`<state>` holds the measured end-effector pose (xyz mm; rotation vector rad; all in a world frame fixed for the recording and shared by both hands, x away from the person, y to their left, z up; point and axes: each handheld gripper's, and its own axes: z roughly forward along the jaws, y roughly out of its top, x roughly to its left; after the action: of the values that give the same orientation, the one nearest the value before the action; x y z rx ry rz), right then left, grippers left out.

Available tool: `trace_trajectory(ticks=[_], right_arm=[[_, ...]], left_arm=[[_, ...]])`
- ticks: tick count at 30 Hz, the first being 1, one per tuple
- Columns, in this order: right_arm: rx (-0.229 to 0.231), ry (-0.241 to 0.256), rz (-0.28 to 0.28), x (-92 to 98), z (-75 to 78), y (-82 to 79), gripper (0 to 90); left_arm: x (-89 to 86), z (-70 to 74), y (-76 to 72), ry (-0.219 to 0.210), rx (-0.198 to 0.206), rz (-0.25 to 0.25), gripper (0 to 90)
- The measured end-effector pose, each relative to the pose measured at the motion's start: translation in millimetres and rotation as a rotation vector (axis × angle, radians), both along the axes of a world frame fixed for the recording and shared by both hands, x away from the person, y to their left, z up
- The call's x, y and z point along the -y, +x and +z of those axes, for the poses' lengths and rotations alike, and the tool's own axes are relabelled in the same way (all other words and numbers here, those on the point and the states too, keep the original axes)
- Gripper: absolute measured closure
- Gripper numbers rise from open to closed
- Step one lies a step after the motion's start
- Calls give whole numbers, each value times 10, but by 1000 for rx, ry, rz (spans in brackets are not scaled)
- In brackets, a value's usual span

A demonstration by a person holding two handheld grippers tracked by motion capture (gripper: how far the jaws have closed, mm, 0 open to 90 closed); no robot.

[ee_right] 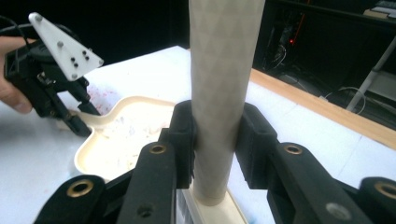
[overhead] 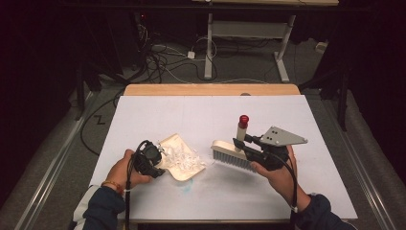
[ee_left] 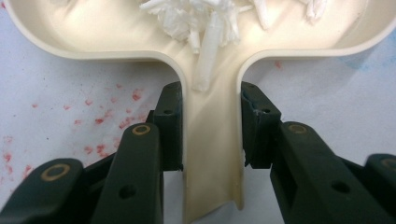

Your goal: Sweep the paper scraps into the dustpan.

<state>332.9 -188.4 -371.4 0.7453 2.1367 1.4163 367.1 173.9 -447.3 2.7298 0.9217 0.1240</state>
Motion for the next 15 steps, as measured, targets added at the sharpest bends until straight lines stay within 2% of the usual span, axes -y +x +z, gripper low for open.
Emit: trace_trajectory(ticks=[4,7,9,10,13,15], right_arm=[[-23,-19,11,10,-47,-21,709],[-40,-40,31,-66,-93,-8,709],[-49,-34,39,-143,-129,25,709],[-50,-37,39,-187,-136,46,710],[-13,-40,39,-342,-137,106,710],[-11,-23,45,-431,-135,152,710]], left_arm=[[-1,0,3,0,-1,-2,636],[1,2,4,3,-1,-3,636],[6,6,7,7,3,-7,636],[9,7,7,9,2,-8,636],[8,4,11,9,1,-9,636],[9,5,9,10,2,-10,636]])
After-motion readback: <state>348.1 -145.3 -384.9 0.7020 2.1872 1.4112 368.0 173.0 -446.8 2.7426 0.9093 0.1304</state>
